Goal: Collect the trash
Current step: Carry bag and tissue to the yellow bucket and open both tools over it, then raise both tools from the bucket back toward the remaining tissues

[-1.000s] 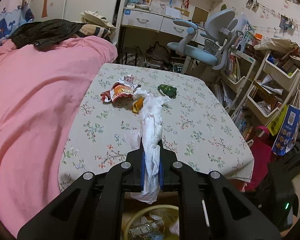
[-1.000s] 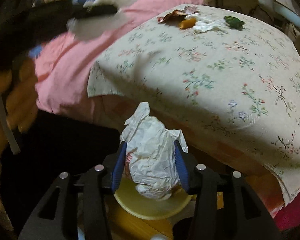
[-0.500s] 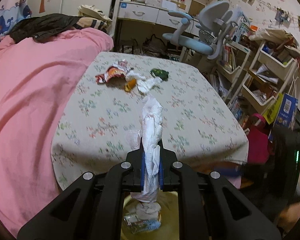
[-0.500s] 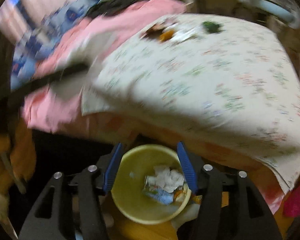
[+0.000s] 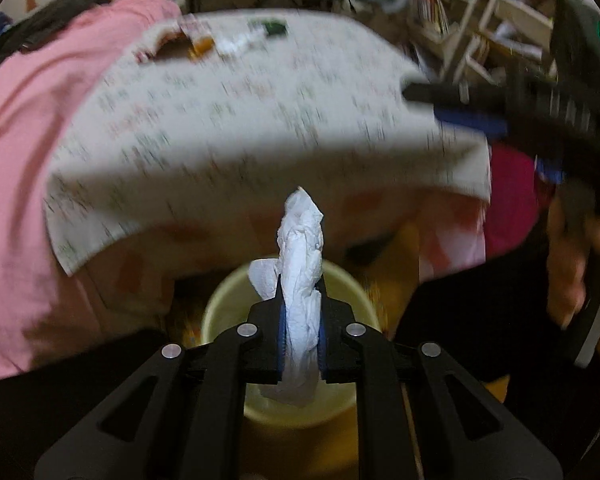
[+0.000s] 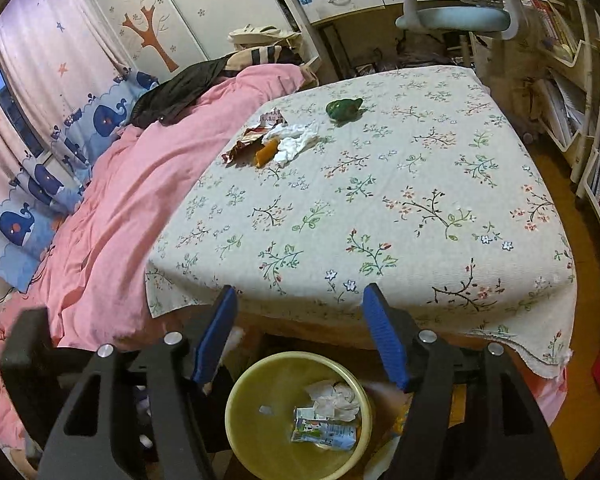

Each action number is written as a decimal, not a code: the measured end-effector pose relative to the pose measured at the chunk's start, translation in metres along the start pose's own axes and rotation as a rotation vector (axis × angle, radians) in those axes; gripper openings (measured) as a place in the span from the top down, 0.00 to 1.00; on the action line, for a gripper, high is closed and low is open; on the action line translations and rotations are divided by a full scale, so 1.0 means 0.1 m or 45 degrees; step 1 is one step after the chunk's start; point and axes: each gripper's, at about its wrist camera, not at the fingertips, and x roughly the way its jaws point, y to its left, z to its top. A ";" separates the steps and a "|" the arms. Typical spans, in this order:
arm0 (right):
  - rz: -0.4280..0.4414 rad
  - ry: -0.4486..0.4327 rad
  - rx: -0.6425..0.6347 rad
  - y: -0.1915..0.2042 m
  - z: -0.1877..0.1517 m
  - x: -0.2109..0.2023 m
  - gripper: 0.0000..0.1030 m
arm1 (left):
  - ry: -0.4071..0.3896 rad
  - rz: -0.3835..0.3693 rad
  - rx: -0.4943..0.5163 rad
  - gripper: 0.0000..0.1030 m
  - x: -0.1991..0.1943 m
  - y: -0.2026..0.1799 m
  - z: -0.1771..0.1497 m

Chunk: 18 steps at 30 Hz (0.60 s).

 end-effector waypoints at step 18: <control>-0.057 -0.074 -0.007 -0.01 0.01 -0.10 0.27 | -0.253 0.244 -0.017 0.19 -0.22 0.06 0.06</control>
